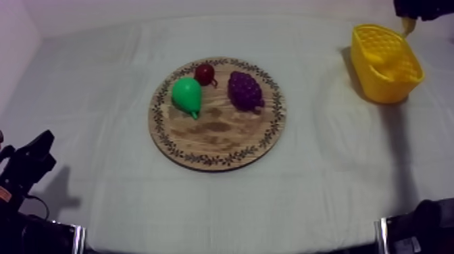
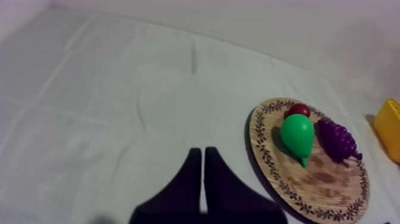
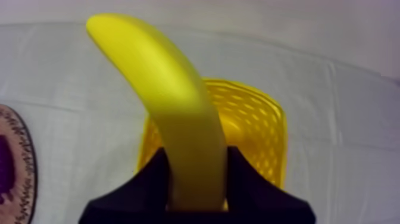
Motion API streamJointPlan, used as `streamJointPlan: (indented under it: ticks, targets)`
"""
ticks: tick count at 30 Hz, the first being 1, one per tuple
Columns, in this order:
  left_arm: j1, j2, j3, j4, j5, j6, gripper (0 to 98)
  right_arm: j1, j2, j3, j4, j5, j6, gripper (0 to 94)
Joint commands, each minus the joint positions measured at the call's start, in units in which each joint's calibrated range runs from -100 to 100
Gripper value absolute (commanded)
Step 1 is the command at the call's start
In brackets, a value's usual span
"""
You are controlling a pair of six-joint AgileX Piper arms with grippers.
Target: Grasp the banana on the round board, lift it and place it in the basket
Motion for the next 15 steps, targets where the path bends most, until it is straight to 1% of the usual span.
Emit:
streamJointPlan:
  ticks: [1, 6, 8, 9, 10, 13, 15]
  targets:
    - [0.01, 0.00, 0.03, 0.00, 0.01, -0.01, 0.1, 0.98, 3.78, -0.65, -0.54, -0.83, 1.29, 19.1]
    - [0.01, 0.00, 0.03, 0.00, 0.01, 0.02, 0.1, 1.91, 9.06, -2.15, -1.19, -2.48, 3.48, 19.7]
    - [0.01, 0.00, 0.03, 0.00, 0.01, 0.01, 0.1, 2.17, 10.75, -2.72, -1.28, -2.93, 3.89, 21.6]
    - [0.01, 0.00, 0.03, 0.00, 0.01, 0.01, 0.1, 2.31, 11.48, -2.88, -1.35, -3.28, 4.01, 24.5]
    - [0.01, 0.00, 0.03, 0.00, 0.01, 0.00, 0.1, 2.45, 12.18, -2.96, -1.45, -3.70, 4.16, 29.5]
    - [0.01, 0.00, 0.03, 0.00, 0.01, 0.01, 0.1, 2.99, 13.67, -2.65, -1.75, -5.04, 4.39, 48.1]
    - [0.01, 0.00, 0.03, 0.00, 0.01, 0.01, 0.1, 3.35, 14.12, -2.24, -2.08, -5.64, 4.76, 55.5]
